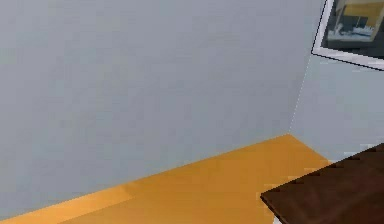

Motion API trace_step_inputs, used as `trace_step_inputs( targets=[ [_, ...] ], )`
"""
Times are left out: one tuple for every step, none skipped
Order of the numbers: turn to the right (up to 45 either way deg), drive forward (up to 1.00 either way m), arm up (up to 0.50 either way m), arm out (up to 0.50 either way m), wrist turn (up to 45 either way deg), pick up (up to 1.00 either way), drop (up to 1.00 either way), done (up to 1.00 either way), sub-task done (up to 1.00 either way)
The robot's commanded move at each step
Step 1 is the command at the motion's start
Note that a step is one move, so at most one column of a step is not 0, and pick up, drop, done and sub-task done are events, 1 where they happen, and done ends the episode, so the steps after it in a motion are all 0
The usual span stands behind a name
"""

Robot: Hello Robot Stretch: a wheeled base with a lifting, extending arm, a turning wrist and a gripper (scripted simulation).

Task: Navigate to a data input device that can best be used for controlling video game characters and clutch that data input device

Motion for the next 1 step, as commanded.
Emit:
trace_step_inputs(
  targets=[
    [0.0, 0.0, 0.0, 0.0, 45.0, 0.0, 0.0, 0.0, 0.0]
  ],
)
